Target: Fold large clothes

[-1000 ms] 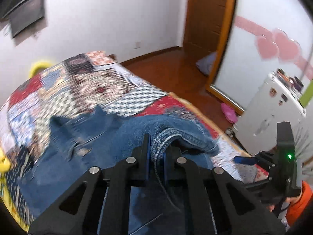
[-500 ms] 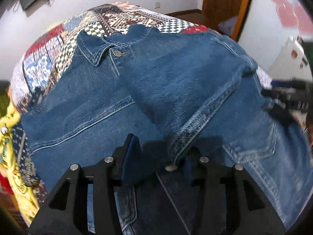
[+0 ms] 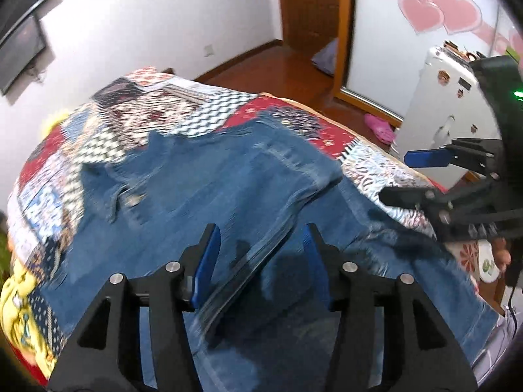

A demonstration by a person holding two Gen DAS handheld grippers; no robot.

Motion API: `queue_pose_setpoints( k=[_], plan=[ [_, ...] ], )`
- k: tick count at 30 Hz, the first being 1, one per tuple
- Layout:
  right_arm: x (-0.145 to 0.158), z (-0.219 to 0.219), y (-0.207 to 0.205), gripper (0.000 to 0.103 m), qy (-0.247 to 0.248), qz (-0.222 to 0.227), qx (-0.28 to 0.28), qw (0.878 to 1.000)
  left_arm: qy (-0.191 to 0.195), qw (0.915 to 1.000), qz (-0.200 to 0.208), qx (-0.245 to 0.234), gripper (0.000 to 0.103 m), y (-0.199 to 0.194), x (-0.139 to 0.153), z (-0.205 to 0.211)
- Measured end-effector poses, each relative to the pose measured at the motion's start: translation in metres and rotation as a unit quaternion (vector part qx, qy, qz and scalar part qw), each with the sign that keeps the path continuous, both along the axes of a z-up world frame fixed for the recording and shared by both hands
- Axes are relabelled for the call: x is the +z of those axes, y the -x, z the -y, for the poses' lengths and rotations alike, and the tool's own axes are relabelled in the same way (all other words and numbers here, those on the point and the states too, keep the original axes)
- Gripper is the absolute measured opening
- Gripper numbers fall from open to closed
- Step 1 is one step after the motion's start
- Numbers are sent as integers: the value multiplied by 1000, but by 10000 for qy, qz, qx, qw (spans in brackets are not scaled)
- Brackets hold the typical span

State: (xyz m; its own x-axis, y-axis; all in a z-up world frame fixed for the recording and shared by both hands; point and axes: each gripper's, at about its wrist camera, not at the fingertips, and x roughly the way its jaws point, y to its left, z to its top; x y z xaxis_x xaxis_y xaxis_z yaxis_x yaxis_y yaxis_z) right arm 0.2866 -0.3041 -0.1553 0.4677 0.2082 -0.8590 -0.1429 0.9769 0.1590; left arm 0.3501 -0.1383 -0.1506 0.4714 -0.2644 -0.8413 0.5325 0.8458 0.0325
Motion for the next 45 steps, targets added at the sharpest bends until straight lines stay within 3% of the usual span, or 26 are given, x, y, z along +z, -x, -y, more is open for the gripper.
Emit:
queue_pose_setpoints(
  k=[7, 11, 13, 15, 17, 21, 23, 25, 33, 39, 42, 45],
  plan=[
    [-3, 8, 3, 70, 65, -30, -2, 10000, -337, 9980, -487, -226, 52, -36, -43, 50],
    [-12, 11, -1, 70, 53, -116, -36, 9999, -357, 9977, -536, -191, 52, -46, -59, 53],
    [-17, 12, -4, 70, -13, -177, -49, 9998, -184, 9983, -504, -206, 43, -46, -57, 49],
    [-21, 11, -7, 70, -70, -226, -49, 9997, 3, 9986, -491, -202, 26, -45, -52, 44],
    [-24, 9, -10, 70, -113, -270, -42, 9996, 132, 9989, -427, -110, 23, -45, -44, 38],
    [-32, 2, -15, 70, -160, -357, 20, 9992, 497, 9984, -175, 215, 14, -43, -13, 11],
    [-38, -3, -18, 70, -112, -479, 71, 9988, 682, 9968, -17, 410, 5, -40, 6, -11],
    [-42, -7, -17, 70, -15, -509, 97, 9987, 885, 9938, 123, 666, 5, -33, 26, -39],
    [-40, -12, -12, 70, 231, -494, 129, 9984, 832, 9806, 860, 1555, 4, 12, 67, -143],
    [-39, -17, -12, 70, 416, -525, 132, 9977, 606, 9723, 802, 2110, 4, 49, 44, -205],
    [-40, -19, -12, 70, 499, -537, 138, 9972, 505, 9683, 566, 2380, 4, 62, 19, -227],
    [-41, -20, -13, 70, 573, -544, 141, 9968, 581, 9597, 23, 2750, 4, 75, -17, -257]
  ],
)
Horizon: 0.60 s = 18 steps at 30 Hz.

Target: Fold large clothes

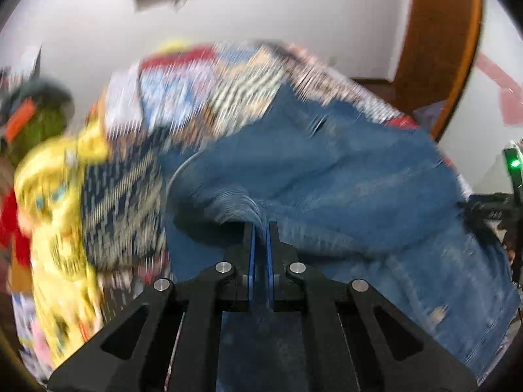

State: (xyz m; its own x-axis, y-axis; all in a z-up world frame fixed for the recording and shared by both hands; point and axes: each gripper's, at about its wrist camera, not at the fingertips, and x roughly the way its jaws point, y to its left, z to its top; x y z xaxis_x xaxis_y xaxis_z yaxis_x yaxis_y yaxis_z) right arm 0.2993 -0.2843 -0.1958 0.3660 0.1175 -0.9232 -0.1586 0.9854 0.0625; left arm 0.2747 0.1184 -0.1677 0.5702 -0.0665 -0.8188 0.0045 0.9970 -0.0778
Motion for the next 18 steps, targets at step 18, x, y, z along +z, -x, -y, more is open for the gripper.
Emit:
queue_pose_setpoints(
  k=[18],
  plan=[
    [32, -13, -16, 72, -3, 169, 102, 9998, 402, 9954, -336, 799, 44, 36, -12, -84]
  ],
)
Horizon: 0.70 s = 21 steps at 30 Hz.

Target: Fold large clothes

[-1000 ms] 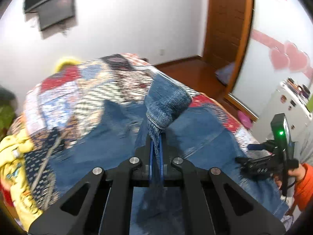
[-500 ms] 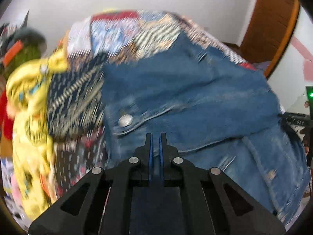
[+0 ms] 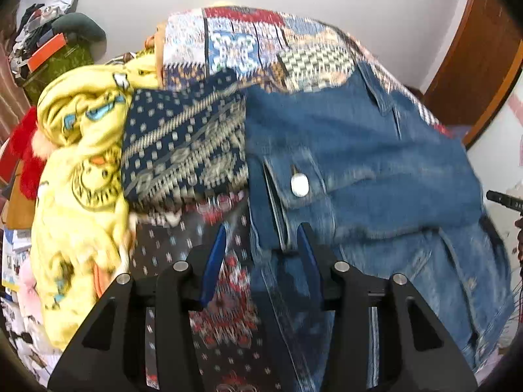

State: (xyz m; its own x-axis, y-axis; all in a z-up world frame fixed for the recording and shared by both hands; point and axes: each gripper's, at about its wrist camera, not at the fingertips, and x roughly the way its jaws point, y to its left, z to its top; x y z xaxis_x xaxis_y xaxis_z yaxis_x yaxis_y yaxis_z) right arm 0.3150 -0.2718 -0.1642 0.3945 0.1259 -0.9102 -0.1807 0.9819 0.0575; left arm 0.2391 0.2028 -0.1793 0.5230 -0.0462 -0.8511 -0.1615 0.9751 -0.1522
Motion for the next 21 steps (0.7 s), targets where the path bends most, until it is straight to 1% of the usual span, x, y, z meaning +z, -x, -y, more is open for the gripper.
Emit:
queue_pose_setpoints(
  k=[2, 4, 7, 8, 9, 11, 15, 16, 19, 20, 21],
  plan=[
    [10, -3, -6, 72, -88, 133, 18, 9999, 75, 9999, 71, 0, 44, -16, 5, -9],
    [20, -5, -17, 72, -202, 279, 25, 9994, 146, 9998, 130, -14, 47, -33, 9, -14],
    [25, -9, -33, 72, -335, 377, -23, 9987, 176, 9997, 158, 1, 62, -59, 9, -20],
    [24, -10, -39, 72, -395, 370, -49, 9985, 206, 9997, 128, 31, 71, -68, 7, -22],
    [23, -10, -48, 72, -446, 344, -87, 9984, 272, 9995, 111, 69, 77, -78, 4, -25],
    [17, -11, -58, 72, -463, 318, -140, 9983, 413, 9991, 71, 93, 82, -92, -4, -28],
    [-6, -6, -84, 72, -607, 70, -334, 9976, 856, 9960, -166, 205, 82, -127, -34, -40],
    [-17, -3, -92, 72, -701, -95, -408, 9967, 932, 9951, -218, 247, 82, -133, -41, -42],
    [-36, 1, -105, 72, -881, -364, -475, 9943, 1093, 9925, -415, 344, 82, -154, -62, -49],
    [-42, 1, -109, 71, -903, -431, -482, 9938, 1137, 9919, -440, 362, 78, -159, -68, -50],
    [-45, 2, -111, 66, -903, -426, -481, 9938, 1192, 9911, -463, 366, 70, -164, -74, -51]
  ],
)
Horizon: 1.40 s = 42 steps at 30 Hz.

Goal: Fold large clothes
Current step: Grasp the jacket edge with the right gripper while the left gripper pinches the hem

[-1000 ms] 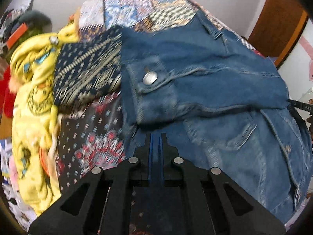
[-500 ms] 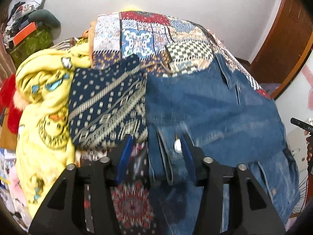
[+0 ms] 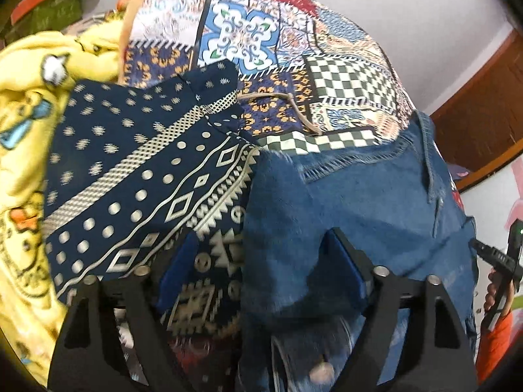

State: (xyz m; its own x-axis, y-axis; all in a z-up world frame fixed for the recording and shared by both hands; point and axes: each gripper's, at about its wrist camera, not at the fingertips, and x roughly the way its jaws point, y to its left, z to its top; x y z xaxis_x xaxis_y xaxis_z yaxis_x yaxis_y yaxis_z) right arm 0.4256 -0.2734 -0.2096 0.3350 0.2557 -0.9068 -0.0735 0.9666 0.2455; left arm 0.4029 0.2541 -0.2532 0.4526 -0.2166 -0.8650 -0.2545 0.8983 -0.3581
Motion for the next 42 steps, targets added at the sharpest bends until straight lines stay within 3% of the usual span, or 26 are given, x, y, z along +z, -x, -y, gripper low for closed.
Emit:
queue_pose_setpoints(
  k=[4, 5, 6, 7, 8, 9, 12, 20, 27, 32, 36, 42],
  plan=[
    [-1, -3, -7, 51, -38, 164, 61, 9998, 278, 9996, -33, 4, 52, -13, -19, 0],
    [-2, -4, -10, 51, -43, 182, 20, 9998, 219, 9998, 38, 25, 42, -14, -19, 1],
    [-3, -3, -13, 46, -42, 200, -18, 9998, 199, 9997, 126, 7, 21, -14, -17, 3],
    [-4, -5, -16, 41, 12, 234, -45, 9997, 269, 9995, 184, -27, 14, -15, -14, 5],
    [-3, -5, -16, 29, 67, 236, -49, 9997, 250, 9995, 210, -7, 10, -15, -12, 7],
    [-4, -5, -19, 22, 122, 215, -54, 9997, 53, 9997, 253, -11, 9, -14, -6, 12],
    [2, -7, -19, 14, 117, 289, 31, 9995, -463, 9979, 439, -83, 7, -8, 13, 22],
    [63, -24, -3, 13, 281, 1156, 480, 9917, -1047, 9901, 934, -46, 7, 12, 77, 23],
    [97, -64, -9, 12, 358, 1795, 786, 9800, -1356, 9850, 1019, 305, 7, 8, 89, 1],
    [74, -87, -40, 13, 641, 1760, 799, 9790, -1585, 9850, 609, 318, 8, -10, 61, -13],
    [36, -83, -63, 13, 782, 1343, 681, 9855, -1465, 9881, 342, 324, 8, -20, 28, -22],
    [-8, -63, -73, 13, 559, 793, 558, 9937, -1503, 9883, 13, 271, 14, -28, -6, -19]
  ],
)
